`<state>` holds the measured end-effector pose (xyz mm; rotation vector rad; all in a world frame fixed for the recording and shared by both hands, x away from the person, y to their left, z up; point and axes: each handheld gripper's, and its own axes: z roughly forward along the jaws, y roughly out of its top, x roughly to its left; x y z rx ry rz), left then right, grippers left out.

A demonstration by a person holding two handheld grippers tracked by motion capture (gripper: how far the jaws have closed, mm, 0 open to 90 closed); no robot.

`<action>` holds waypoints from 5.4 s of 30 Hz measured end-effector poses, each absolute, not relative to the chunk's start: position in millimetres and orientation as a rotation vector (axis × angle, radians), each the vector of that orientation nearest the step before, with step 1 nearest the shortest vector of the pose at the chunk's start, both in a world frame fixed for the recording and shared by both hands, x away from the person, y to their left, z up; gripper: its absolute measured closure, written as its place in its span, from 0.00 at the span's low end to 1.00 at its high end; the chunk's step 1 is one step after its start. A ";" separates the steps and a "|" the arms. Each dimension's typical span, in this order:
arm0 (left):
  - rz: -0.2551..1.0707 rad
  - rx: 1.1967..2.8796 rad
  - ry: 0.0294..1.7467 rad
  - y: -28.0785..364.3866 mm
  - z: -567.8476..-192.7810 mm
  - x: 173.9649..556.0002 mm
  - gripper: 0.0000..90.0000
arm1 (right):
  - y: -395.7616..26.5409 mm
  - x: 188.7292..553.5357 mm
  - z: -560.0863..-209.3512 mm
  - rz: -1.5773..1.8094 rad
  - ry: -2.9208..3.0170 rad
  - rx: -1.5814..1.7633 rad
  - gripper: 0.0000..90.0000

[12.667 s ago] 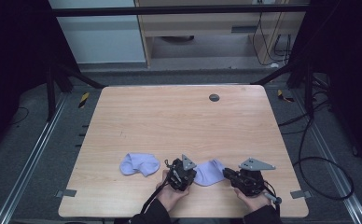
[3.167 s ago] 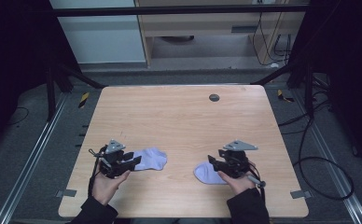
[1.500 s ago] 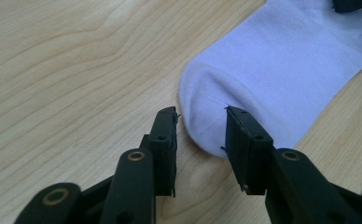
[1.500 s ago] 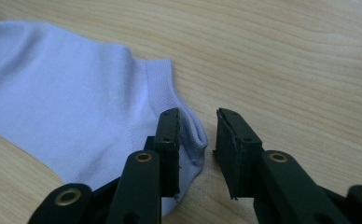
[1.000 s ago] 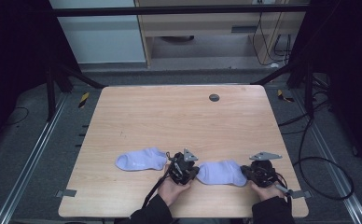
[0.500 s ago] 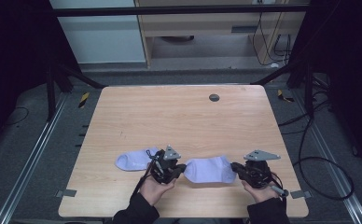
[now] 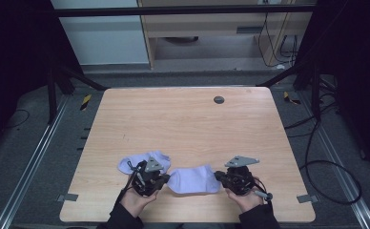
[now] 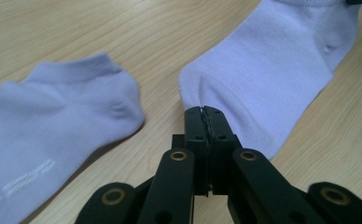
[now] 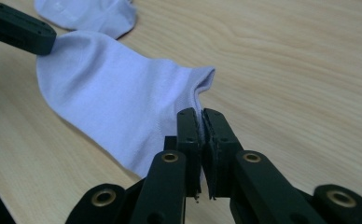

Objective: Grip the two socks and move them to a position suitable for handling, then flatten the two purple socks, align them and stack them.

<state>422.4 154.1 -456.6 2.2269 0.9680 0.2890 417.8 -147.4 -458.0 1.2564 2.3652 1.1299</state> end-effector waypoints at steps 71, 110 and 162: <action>0.561 1.997 1.380 294.7 -471.2 473.4 0.53 | -40.6 483.7 -453.8 1.199 2.264 1.229 0.53; 0.459 2.072 1.419 287.9 -486.8 482.1 0.90 | 25.8 509.4 -494.5 0.983 2.392 1.222 0.82; 0.374 2.055 1.106 200.6 -434.2 436.6 0.96 | -90.2 439.2 -421.6 1.151 2.331 1.222 0.97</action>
